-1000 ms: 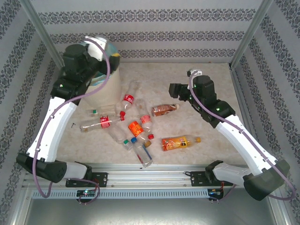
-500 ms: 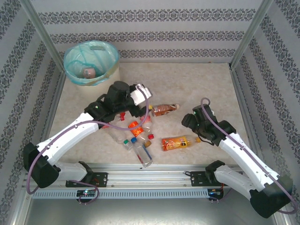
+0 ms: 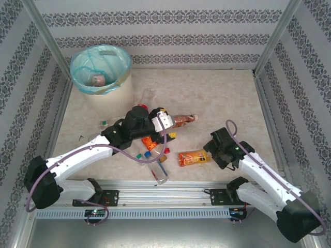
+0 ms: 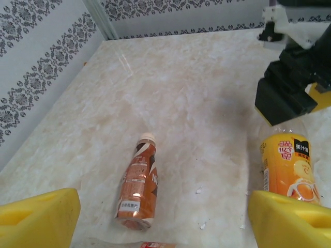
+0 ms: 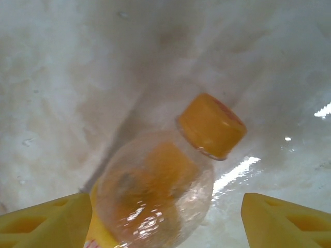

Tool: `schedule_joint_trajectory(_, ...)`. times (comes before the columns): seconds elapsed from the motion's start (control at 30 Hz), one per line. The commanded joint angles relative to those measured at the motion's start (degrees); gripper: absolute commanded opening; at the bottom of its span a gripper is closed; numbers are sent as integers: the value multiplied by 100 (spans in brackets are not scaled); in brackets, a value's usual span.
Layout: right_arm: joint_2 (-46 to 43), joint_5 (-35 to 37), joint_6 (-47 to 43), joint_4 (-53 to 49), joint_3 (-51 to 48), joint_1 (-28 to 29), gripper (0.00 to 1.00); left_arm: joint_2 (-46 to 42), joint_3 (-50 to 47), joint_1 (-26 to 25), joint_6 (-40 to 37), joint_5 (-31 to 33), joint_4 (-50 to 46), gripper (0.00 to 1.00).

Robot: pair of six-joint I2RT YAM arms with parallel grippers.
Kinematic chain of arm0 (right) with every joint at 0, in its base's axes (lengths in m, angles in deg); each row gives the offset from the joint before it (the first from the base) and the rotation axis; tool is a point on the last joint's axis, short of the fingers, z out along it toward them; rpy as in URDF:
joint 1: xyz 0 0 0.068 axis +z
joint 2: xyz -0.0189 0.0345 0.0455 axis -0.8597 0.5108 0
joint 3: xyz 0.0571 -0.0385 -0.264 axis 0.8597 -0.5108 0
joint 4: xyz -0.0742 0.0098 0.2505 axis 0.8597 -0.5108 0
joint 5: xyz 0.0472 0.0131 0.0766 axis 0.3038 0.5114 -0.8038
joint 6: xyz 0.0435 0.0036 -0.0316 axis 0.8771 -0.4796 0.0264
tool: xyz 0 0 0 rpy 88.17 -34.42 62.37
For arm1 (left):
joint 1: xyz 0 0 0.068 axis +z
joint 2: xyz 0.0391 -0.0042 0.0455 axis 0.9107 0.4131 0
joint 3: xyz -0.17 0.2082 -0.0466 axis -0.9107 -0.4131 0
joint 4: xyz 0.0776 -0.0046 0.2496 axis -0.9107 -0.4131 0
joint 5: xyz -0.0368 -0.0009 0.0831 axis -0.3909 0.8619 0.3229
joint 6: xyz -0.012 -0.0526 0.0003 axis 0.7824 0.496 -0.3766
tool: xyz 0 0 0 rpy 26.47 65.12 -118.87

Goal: Put the plastic bottles in the bin

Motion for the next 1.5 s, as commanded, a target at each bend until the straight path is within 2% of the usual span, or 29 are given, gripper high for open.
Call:
schedule_joint_trajectory(0.0, 168, -90, 411, 296, -49, 38, 77, 62, 22, -63, -79, -8, 260, 85)
schedule_joint_trajectory(0.33, 739, -42, 586, 792, -57, 35, 78, -112, -69, -62, -143, 69, 218, 86)
schedule_joint_trajectory(0.8, 1401, -204, 762, 1626, -244, -77, 75, -121, -100, -63, -128, 62, 218, 87)
schedule_joint_trajectory(1.03, 1361, -306, 625, 1729, -299, -260, 65, -42, -53, -62, -133, 109, 179, 88)
schedule_joint_trajectory(1.2, 1053, -213, 290, 1500, -197, -360, 62, 19, 15, -63, -43, 190, 131, 88)
schedule_joint_trajectory(1.47, 478, 247, -1294, 920, 666, -399, 62, 575, 955, 57, 881, 243, -832, 88)
